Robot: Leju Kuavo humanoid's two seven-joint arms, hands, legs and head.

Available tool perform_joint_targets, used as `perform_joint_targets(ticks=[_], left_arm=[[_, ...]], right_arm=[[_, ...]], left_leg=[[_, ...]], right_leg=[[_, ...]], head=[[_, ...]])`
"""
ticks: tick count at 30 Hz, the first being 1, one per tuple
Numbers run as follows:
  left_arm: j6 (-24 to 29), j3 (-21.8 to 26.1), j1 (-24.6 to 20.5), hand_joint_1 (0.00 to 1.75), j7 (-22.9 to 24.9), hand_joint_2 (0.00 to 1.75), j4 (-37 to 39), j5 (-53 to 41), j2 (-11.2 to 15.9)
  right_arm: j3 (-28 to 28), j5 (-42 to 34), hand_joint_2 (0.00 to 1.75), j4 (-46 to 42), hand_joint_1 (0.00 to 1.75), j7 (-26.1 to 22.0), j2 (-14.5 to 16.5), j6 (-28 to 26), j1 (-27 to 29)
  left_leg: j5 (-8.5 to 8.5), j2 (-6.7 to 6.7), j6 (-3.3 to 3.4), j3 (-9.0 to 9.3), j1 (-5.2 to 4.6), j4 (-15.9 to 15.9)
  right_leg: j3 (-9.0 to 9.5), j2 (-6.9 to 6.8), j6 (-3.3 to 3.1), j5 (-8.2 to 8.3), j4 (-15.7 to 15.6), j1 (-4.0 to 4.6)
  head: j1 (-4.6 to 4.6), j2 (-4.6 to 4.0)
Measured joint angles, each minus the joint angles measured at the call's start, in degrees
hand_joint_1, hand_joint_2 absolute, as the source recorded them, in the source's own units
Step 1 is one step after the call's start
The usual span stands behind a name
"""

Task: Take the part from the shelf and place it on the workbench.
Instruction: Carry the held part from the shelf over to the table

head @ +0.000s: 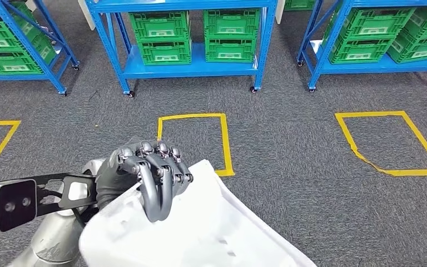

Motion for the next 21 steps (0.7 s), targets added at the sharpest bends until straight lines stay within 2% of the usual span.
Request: perform_joint_targets(ticks=[2,3,4,6,7,8,9,10,11,12,13,14,15,16,17,18,19,21], left_arm=[[0.0,0.0,-0.2,1.69,-0.1,1.75,0.2,0.0,0.0],[0.0,-0.1,-0.3,1.69,-0.1,1.75,0.3,0.0,0.0],[0.1,-0.1,-0.4,1.69,-0.1,1.75,0.3,0.1,0.0],[0.3,-0.3,-0.5,1.69,-0.1,1.75,0.4,0.1,0.0],[0.4,-0.4,-0.4,1.69,-0.1,1.75,0.5,0.1,0.0],[0.5,-0.5,-0.4,1.69,-0.1,1.75,0.6,0.0,0.0],[0.5,-0.6,-0.4,1.69,-0.1,1.75,0.7,0.0,0.0],[0.6,-0.7,-0.4,1.69,-0.1,1.75,0.7,0.0,0.0],[0.6,-0.8,-0.4,1.69,-0.1,1.75,0.8,0.0,0.0],[0.6,-0.8,-0.5,1.69,-0.1,1.75,0.8,0.0,0.0],[0.7,-0.8,-0.5,1.69,0.0,1.75,0.8,0.0,0.0],[0.8,-0.8,-0.5,1.69,0.0,1.75,0.8,0.0,-0.1],[0.9,-0.8,-0.5,1.69,0.0,1.75,0.7,-0.1,0.0],[1.0,-0.9,-0.5,1.69,0.0,1.75,0.8,-0.1,0.0],[1.0,-0.9,-0.5,1.69,0.1,1.75,0.8,-0.1,0.0],[1.0,-0.9,-0.4,1.69,0.1,1.75,0.8,-0.1,0.0],[1.0,-0.8,-0.4,1.69,0.1,1.75,0.8,-0.1,0.1],[1.0,-0.8,-0.4,1.69,0.1,1.75,0.8,-0.1,0.2]], right_arm=[[0.0,0.2,0.0,0.0,0.0,0.0,0.1,0.3,0.1],[0.0,0.3,0.0,0.0,0.0,-0.1,0.2,0.4,0.2],[0.0,0.4,0.0,0.0,0.0,-0.1,0.2,0.4,0.3],[-0.1,0.6,0.0,0.0,0.0,-0.1,0.2,0.4,0.3],[-0.1,0.7,0.0,-0.1,0.0,-0.1,0.2,0.5,0.3],[0.0,0.8,0.0,-0.1,0.0,-0.2,0.2,0.5,0.3],[0.0,0.9,0.0,-0.1,0.0,-0.2,0.2,0.5,0.3],[0.0,0.9,0.0,-0.1,0.0,-0.2,0.2,0.5,0.3],[0.0,0.9,0.0,-0.1,0.0,-0.2,0.2,0.5,0.2],[0.0,1.0,0.0,-0.2,0.0,-0.2,0.2,0.5,0.1],[0.0,1.0,0.0,-0.3,0.0,-0.3,0.2,0.6,0.0],[0.0,1.1,0.0,-0.4,0.0,-0.4,0.3,0.7,-0.1],[0.0,1.1,0.0,-0.4,0.0,-0.4,0.4,0.8,-0.1],[0.0,1.2,0.0,-0.5,0.0,-0.5,0.5,0.9,0.0],[0.0,1.2,0.0,-0.5,0.0,-0.5,0.6,1.0,0.1],[0.0,1.3,0.0,-0.6,0.0,-0.5,0.7,1.0,0.1],[0.0,1.3,0.0,-0.6,0.0,-0.6,0.7,1.0,0.2],[0.0,1.3,0.0,-0.6,0.0,-0.8,0.8,1.0,0.1]], left_leg=[[1.57,0.12,0.72,-0.75,-0.12,-0.9],[2.61,0.18,1.09,-1.19,-0.07,-1.4],[3.79,0.23,1.43,-1.84,0.03,-2.0],[5.69,0.22,1.8,-3.77,-0.04,-2.1],[6.57,0.24,1.82,-4.85,-0.1,-2.1],[7.43,0.26,1.78,-6.02,-0.12,-2.0],[8.25,0.28,1.65,-7.25,-0.08,-1.8],[8.99,0.29,1.44,-8.51,0.0,-1.4],[9.62,0.3,1.16,-9.78,0.09,-0.9],[10.06,0.3,0.85,-11.01,0.08,0.0],[10.43,0.33,0.51,-12.02,0.07,0.8],[10.8,0.37,0.17,-12.72,0.03,1.5],[11.26,0.41,-0.18,-13.17,0.05,1.8],[11.86,0.45,-0.5,-13.33,0.17,1.9],[11.89,0.4,-0.85,-13.51,0.34,1.9],[10.83,0.35,-1.2,-13.76,0.51,2.5],[8.65,0.29,-1.56,-14.16,0.66,4.1],[2.2,0.25,-2.22,-15.36,0.84,10.5]], right_leg=[[-0.43,0.01,0.52,0.51,-0.2,-0.12],[-0.97,0.06,0.37,-0.55,0.5,-0.04],[-1.76,0.12,-0.02,-2.71,2.4,0.04],[-3.63,0.22,-0.79,-8.52,9.2,0.07],[-4.3,0.25,-0.69,-10.39,13.0,0.07],[-4.44,0.26,-0.15,-10.82,15.9,0.02],[-3.8,0.25,0.65,-10.04,17.2,-0.07],[-2.19,0.25,1.49,-8.61,16.5,-0.2],[0.41,0.25,2.15,-7.42,13.8,-0.38],[3.73,0.25,2.39,-7.36,9.5,-0.49],[6.6,0.31,2.09,-8.2,5.4,-0.48],[8.46,0.36,1.59,-9.3,2.3,-0.42],[9.27,0.41,0.96,-10.18,0.5,-0.21],[8.95,0.42,0.29,-10.28,0.3,-0.14],[8.47,0.32,-0.17,-9.83,0.4,-0.16],[8.04,0.22,-0.7,-9.26,0.5,-0.19],[7.5,0.11,-1.14,-8.6,0.5,-0.28],[6.16,0.01,-1.6,-7.17,0.6,-0.18]], head=[[-0.14,0.0],[-0.08,0.0],[0.02,0.0],[0.23,0.0],[0.27,0.0],[0.28,0.0],[0.28,0.0],[0.27,0.0],[0.28,0.0],[0.32,0.0],[0.29,0.0],[0.28,0.0],[0.24,0.0],[0.17,0.0],[0.17,0.0],[0.11,0.0],[0.06,0.0],[-0.05,0.0]])
